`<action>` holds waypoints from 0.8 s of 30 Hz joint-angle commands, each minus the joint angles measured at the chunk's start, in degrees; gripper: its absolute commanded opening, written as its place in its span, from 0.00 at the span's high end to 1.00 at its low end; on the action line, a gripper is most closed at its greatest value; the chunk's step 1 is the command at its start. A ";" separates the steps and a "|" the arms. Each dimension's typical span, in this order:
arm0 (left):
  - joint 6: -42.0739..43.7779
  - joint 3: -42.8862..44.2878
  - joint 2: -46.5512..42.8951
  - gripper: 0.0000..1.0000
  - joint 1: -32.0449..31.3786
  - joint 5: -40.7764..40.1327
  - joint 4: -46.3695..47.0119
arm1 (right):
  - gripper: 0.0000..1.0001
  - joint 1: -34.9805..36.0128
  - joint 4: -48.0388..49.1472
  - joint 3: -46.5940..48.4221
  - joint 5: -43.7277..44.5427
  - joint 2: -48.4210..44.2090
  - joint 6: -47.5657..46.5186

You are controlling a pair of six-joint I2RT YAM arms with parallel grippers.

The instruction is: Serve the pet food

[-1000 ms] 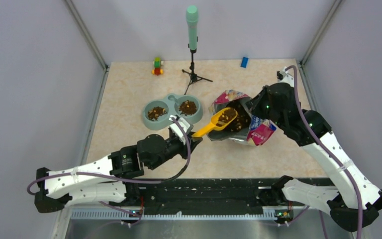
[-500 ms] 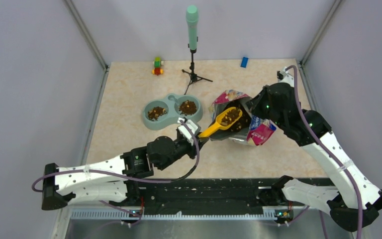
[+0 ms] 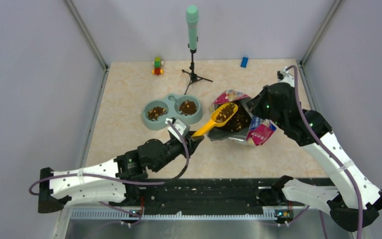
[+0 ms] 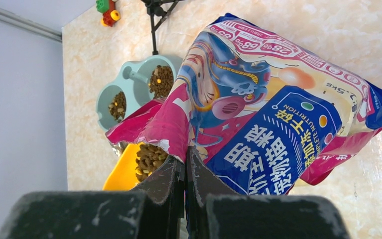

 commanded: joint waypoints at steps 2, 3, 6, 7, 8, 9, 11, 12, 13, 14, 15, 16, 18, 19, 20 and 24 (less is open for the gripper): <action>-3.12 3.85 2.39 1.00 -0.31 -0.55 -2.60 | 1.00 -0.46 0.16 2.86 1.07 -0.83 -0.33; -2.38 2.11 1.94 1.00 -0.29 -1.27 -1.00 | 1.00 -0.46 0.14 2.56 1.63 -1.31 -0.37; -0.95 0.07 -0.70 1.00 -0.29 -2.23 4.63 | 1.00 -0.46 -0.26 2.84 1.74 -1.44 -0.55; -1.30 0.91 -1.27 1.00 -0.29 -2.69 2.05 | 1.00 -0.46 -0.54 3.16 1.74 -1.31 -0.50; -1.24 1.32 -2.10 1.00 -0.29 -3.20 -0.10 | 1.00 -0.46 -0.58 3.17 1.76 -1.39 -0.51; -1.15 1.27 -3.49 1.00 -0.29 -3.42 -1.55 | 1.00 -0.46 -0.34 2.95 1.93 -1.45 -0.61; -0.90 0.71 -5.39 1.00 -0.29 -2.16 -1.88 | 1.00 -0.46 -0.21 2.79 1.79 -1.54 -0.81; -0.94 0.86 -5.88 1.00 -0.29 -1.03 -2.30 | 1.00 -0.50 -0.16 2.78 1.58 -1.41 -0.77; -1.18 1.33 -6.13 1.00 -0.29 0.10 -2.78 | 1.00 -0.47 -0.07 2.78 1.46 -1.37 -0.75; -1.90 2.09 -6.08 1.00 -0.33 1.14 -5.00 | 1.00 -0.46 0.05 2.70 1.26 -1.23 -0.75; -2.24 2.83 -5.98 1.00 -0.29 2.41 -6.35 | 1.00 -0.46 0.20 2.61 1.06 -1.13 -0.70; -2.74 3.51 -5.88 1.00 -0.29 3.45 -7.60 | 1.00 -0.46 0.31 2.46 0.90 -1.19 -0.67; -3.46 4.70 -5.74 1.00 -0.29 5.30 -9.53 | 1.00 -0.46 0.33 2.47 0.85 -1.20 -0.52; -3.69 5.16 -5.73 1.00 -0.29 5.87 -10.26 | 1.00 -0.46 0.36 2.46 0.88 -1.18 -0.49; -3.83 5.59 -5.83 1.00 -0.29 6.32 -10.93 | 1.00 -0.46 0.29 2.44 0.98 -1.24 -0.51; -3.65 6.86 -6.97 1.00 -0.36 7.32 -13.16 | 1.00 -0.46 0.24 2.49 1.04 -1.29 -0.48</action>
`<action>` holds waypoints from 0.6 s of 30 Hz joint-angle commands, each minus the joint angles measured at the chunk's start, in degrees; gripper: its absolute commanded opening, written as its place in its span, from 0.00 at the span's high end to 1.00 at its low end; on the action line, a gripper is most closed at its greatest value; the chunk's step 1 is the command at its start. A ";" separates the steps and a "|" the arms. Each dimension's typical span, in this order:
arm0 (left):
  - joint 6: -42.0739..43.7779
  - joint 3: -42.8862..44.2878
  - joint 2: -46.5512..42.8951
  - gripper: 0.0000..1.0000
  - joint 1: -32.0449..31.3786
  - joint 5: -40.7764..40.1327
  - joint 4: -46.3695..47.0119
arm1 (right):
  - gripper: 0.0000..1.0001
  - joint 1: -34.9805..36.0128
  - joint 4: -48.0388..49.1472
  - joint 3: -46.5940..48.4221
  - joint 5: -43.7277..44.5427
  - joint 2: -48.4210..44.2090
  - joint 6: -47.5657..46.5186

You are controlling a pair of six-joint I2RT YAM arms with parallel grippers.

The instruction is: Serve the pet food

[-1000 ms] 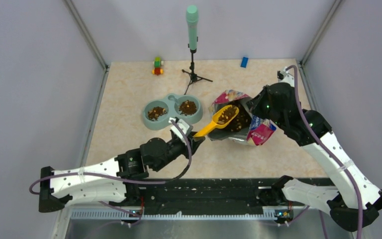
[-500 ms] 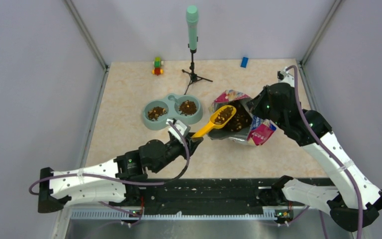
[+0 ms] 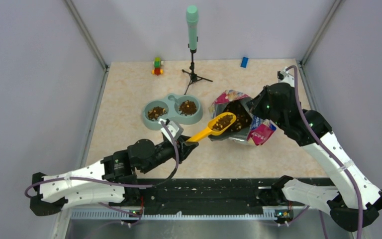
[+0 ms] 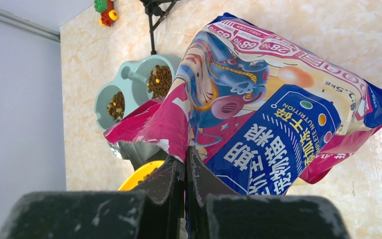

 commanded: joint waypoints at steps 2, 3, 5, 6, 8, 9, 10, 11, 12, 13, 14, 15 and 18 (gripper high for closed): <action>-0.71 4.12 -2.46 1.00 -0.13 2.01 -2.21 | 1.00 -0.46 0.52 2.52 1.10 -1.12 -0.52; -0.61 4.32 -2.95 1.00 -0.09 1.69 -2.78 | 1.00 -0.50 0.54 2.59 1.08 -1.06 -0.52; -0.56 4.70 -4.15 1.00 -0.11 0.54 -4.03 | 1.00 -0.46 0.64 2.61 1.09 -0.93 -0.53; -0.52 5.00 -4.64 1.00 -0.13 -0.06 -4.67 | 1.00 -0.46 0.76 2.61 1.10 -0.87 -0.49; -0.36 5.28 -5.80 1.00 -0.15 -1.28 -5.84 | 1.00 -0.46 0.94 2.61 0.94 -0.67 -0.57; -0.36 5.25 -6.46 1.00 -0.09 -1.93 -6.32 | 1.00 -0.46 1.03 2.63 0.84 -0.53 -0.55; -0.22 5.24 -7.03 1.00 -0.12 -2.52 -6.80 | 1.00 -0.46 1.14 2.62 0.81 -0.42 -0.57; -0.09 5.30 -7.53 1.00 -0.11 -3.02 -7.46 | 1.00 -0.46 1.14 2.62 0.76 -0.27 -0.57; -0.33 5.56 -7.81 1.00 -0.12 -3.70 -8.66 | 1.00 -0.46 1.23 2.64 0.73 -0.22 -0.63; -0.68 6.03 -8.06 1.00 -0.11 -4.37 -9.88 | 1.00 -0.46 1.23 2.62 0.73 -0.13 -0.64; -0.99 6.45 -8.43 1.00 -0.12 -5.25 -11.09 | 1.00 -0.46 1.25 2.65 0.76 -0.04 -0.69; -1.48 6.72 -8.80 1.00 -0.12 -6.44 -12.06 | 1.00 -0.46 1.30 2.61 0.11 0.01 -0.71; -3.08 6.21 -10.28 1.00 -0.07 -9.13 -12.40 | 1.00 -0.46 1.53 2.50 0.58 0.27 -0.72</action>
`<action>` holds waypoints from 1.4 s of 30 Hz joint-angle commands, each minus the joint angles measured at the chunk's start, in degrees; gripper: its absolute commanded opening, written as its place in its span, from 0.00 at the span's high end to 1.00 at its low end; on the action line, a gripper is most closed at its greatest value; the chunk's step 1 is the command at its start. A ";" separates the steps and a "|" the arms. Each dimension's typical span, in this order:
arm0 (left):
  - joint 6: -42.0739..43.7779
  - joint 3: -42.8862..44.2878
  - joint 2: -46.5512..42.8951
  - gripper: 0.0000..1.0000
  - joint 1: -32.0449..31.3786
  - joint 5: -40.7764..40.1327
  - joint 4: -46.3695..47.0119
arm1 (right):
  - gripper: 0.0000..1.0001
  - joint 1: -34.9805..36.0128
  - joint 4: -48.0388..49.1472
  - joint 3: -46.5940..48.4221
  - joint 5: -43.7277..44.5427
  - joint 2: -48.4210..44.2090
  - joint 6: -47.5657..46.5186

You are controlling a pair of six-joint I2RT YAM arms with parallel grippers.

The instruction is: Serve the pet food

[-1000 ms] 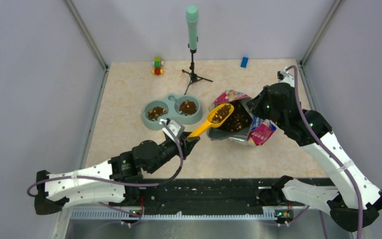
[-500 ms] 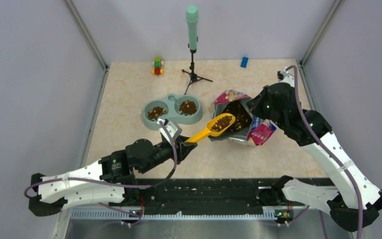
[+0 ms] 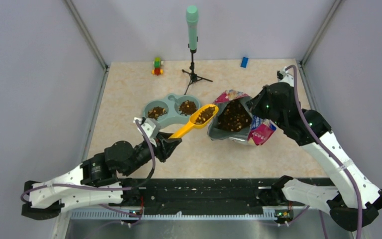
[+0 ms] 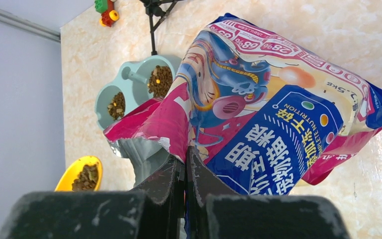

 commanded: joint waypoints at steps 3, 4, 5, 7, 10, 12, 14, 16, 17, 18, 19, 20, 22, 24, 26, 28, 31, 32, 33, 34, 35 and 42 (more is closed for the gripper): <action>-3.01 0.91 -1.76 1.00 -0.14 -6.80 0.75 | 1.00 -0.46 1.68 2.49 0.36 0.40 -0.61; -3.75 0.88 -1.27 1.00 -0.05 -8.72 0.81 | 1.00 -0.46 1.71 2.46 0.27 0.50 -0.63; -4.66 1.00 -0.64 1.00 -0.07 -10.93 0.34 | 1.00 -0.46 1.75 2.44 0.23 0.48 -0.52; -5.22 1.19 1.37 1.00 -0.04 -15.28 0.06 | 1.00 -0.46 1.66 2.50 0.44 0.49 -0.48; -6.55 1.56 4.44 1.00 -0.04 -21.54 0.42 | 1.00 -0.46 1.49 2.38 0.72 0.38 -0.44; -7.34 1.75 6.56 1.00 -0.03 -25.07 0.23 | 1.00 -0.46 1.42 2.35 0.75 0.36 -0.46; -9.05 2.14 8.57 1.00 0.11 -28.18 -0.88 | 1.00 -0.46 1.34 2.43 0.75 0.40 -0.39; -12.03 2.07 10.02 1.00 0.23 -29.52 -2.16 | 1.00 -0.46 1.27 2.53 0.75 0.41 -0.50; -12.68 1.65 10.54 1.00 0.38 -29.46 -2.23 | 1.00 -0.46 1.28 2.60 0.77 0.52 -0.59; -13.46 1.09 10.98 1.00 0.52 -29.44 -2.35 | 1.00 -0.46 1.15 2.61 0.75 0.53 -0.56; -14.01 0.63 11.25 1.00 0.72 -29.57 -2.38 | 1.00 -0.46 1.14 2.59 0.76 0.56 -0.62; -14.61 0.03 11.49 1.00 0.95 -29.86 -2.20 | 1.00 -0.46 1.13 2.53 0.63 0.62 -0.64; -15.05 -1.19 12.01 1.00 1.63 -30.01 -1.25 | 1.00 -0.46 1.26 2.37 0.38 0.67 -0.56; -16.00 -2.12 12.61 1.00 3.06 -30.29 -0.64 | 1.00 -0.46 1.38 2.15 0.02 0.64 -0.45; -16.98 -2.95 13.69 1.00 5.00 -29.22 -0.42 | 1.00 -0.46 1.50 2.10 -0.34 0.64 -0.45; -17.51 -3.54 15.44 1.00 7.06 -27.62 0.37 | 1.00 -0.46 1.42 1.96 -0.34 0.51 -0.37; -17.58 -4.99 17.53 1.00 10.38 -24.72 3.52 | 1.00 -0.46 1.11 1.88 -0.22 0.20 -0.38; -17.78 -5.34 18.42 1.00 11.81 -23.12 4.43 | 1.00 -0.46 0.94 1.95 -0.13 0.07 -0.38; -17.79 -5.60 19.31 1.00 13.06 -21.82 5.19 | 1.00 -0.46 0.64 1.91 -0.04 -0.09 -0.37; -17.75 -5.58 20.47 1.00 13.83 -21.06 5.60 | 1.00 -0.46 0.57 1.91 0.04 -0.16 -0.44; -17.41 -5.33 21.52 1.00 14.61 -20.72 5.87 | 1.00 -0.46 0.45 1.95 0.17 -0.36 -0.49; -17.64 -2.84 27.82 1.00 17.88 -17.46 4.56 | 1.00 -0.46 0.28 1.78 0.54 -0.75 -0.53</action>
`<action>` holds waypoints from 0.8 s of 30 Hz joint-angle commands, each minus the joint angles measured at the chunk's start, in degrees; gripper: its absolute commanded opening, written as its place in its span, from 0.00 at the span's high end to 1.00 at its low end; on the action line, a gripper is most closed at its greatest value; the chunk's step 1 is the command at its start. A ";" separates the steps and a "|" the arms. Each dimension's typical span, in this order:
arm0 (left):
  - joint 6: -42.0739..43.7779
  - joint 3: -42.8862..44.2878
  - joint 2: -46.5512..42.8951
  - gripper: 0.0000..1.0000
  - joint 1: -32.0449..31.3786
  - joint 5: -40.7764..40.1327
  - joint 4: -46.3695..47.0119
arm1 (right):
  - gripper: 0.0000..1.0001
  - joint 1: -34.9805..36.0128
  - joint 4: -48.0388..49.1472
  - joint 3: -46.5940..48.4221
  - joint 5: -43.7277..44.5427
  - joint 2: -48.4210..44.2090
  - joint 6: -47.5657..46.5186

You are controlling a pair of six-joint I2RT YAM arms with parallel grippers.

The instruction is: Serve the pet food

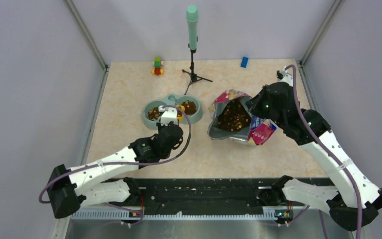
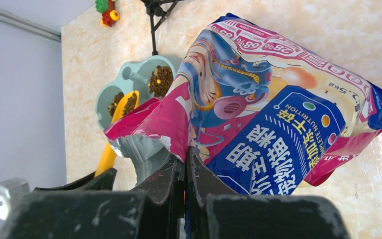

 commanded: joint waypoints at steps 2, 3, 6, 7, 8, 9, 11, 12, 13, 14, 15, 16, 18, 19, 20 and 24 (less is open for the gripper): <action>-1.15 3.07 2.26 1.00 2.33 3.36 2.16 | 1.00 -0.46 0.03 1.63 0.56 -1.20 -0.51; -1.19 3.52 2.81 1.00 2.81 3.79 1.77 | 1.00 -0.46 0.11 1.50 0.58 -1.18 -0.54; -0.94 4.87 4.45 1.00 4.35 5.33 0.82 | 1.00 -0.46 0.34 1.43 0.44 -1.11 -0.52; -0.90 5.45 5.10 1.00 4.83 5.88 0.39 | 1.00 -0.46 0.27 1.46 0.44 -1.09 -0.57; -0.89 5.98 5.79 1.00 5.33 6.46 0.00 | 1.00 -0.46 0.29 1.45 0.44 -1.07 -0.49; -0.71 6.50 6.44 1.00 5.76 7.19 -0.23 | 1.00 -0.46 0.31 1.44 0.38 -1.06 -0.51; -0.32 7.61 7.74 1.00 6.31 8.31 -0.52 | 1.00 -0.46 0.32 1.40 0.38 -1.09 -0.50; -0.10 8.11 8.38 1.00 6.55 8.78 -0.73 | 1.00 -0.46 0.31 1.42 0.38 -1.04 -0.51; 0.05 8.73 9.06 1.00 6.69 9.05 -0.98 | 1.00 -0.46 0.31 1.43 0.36 -1.08 -0.55; 0.15 9.65 9.72 1.00 6.86 9.27 -1.44 | 1.00 -0.46 0.37 1.43 0.43 -1.13 -0.54; 0.30 10.45 10.47 1.00 7.01 9.50 -2.06 | 1.00 -0.46 0.32 1.46 0.45 -1.09 -0.57; 0.33 11.31 11.18 1.00 7.21 9.76 -2.74 | 1.00 -0.46 0.39 1.41 0.41 -1.10 -0.49; 0.42 13.19 12.61 1.00 7.60 10.32 -4.42 | 1.00 -0.46 0.31 1.42 0.40 -1.12 -0.55; 0.38 14.23 13.37 1.00 7.95 10.71 -5.84 | 1.00 -0.46 0.25 1.43 0.43 -1.16 -0.49; 0.28 15.60 14.36 1.00 8.27 10.98 -7.22 | 1.00 -0.46 0.30 1.42 0.44 -1.14 -0.60; -0.26 21.57 18.85 1.00 9.07 12.01 -13.98 | 1.00 -0.46 0.33 1.35 0.45 -1.26 -0.63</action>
